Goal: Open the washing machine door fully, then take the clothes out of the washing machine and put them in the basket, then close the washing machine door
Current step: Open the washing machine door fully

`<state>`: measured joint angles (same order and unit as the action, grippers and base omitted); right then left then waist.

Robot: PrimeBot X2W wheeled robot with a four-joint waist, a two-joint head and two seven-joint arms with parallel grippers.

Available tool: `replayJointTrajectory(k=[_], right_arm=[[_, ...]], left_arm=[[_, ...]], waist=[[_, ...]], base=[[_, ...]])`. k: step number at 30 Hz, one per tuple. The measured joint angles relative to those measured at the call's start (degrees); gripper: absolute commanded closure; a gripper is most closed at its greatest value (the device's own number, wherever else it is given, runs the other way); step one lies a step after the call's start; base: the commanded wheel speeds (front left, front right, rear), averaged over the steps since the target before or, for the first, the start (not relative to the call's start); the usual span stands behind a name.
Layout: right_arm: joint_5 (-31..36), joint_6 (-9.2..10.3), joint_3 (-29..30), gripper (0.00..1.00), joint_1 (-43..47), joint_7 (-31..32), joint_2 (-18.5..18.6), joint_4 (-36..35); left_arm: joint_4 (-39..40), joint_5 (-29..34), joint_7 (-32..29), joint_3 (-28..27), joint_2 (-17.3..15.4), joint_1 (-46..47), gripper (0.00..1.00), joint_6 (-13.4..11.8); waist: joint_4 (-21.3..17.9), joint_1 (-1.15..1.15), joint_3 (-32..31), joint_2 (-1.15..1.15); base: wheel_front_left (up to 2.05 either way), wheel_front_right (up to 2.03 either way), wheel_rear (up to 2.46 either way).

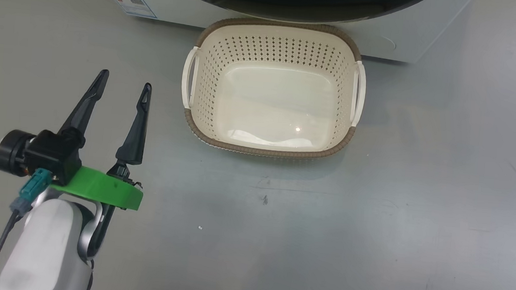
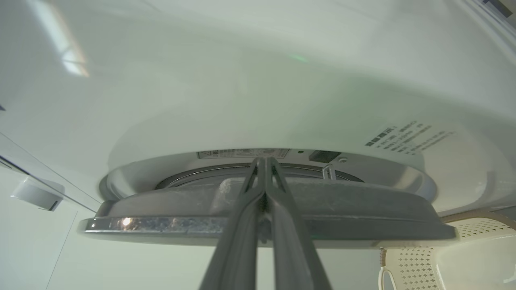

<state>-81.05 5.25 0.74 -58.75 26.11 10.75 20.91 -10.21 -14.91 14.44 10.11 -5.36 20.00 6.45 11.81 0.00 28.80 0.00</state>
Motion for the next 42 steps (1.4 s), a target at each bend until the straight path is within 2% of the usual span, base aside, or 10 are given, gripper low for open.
replayJointTrajectory(k=[12,29,42], right_arm=[[-0.1,0.49,-1.0,1.00,-4.1,3.5,0.5,4.3],[-5.1,0.35,-0.2,1.00,-5.4,10.0,1.8,7.8],[-7.1,-1.79,-1.1,1.00,-3.5,15.8,2.5,8.5]], left_arm=[[-0.5,0.3,0.0,0.1,0.7,1.6,0.00,0.4],[-1.3,0.4,0.0,-0.6,1.2,2.3,0.00,0.4],[-2.0,0.8,0.0,-1.3,1.4,2.3,0.00,0.5]], waist=[[1.6,0.00,2.0,0.00],[2.4,0.00,2.1,0.00],[1.4,0.00,0.7,0.00]], base=[[0.00,0.00,0.00],[0.00,0.00,0.00],[0.00,0.00,0.00]])
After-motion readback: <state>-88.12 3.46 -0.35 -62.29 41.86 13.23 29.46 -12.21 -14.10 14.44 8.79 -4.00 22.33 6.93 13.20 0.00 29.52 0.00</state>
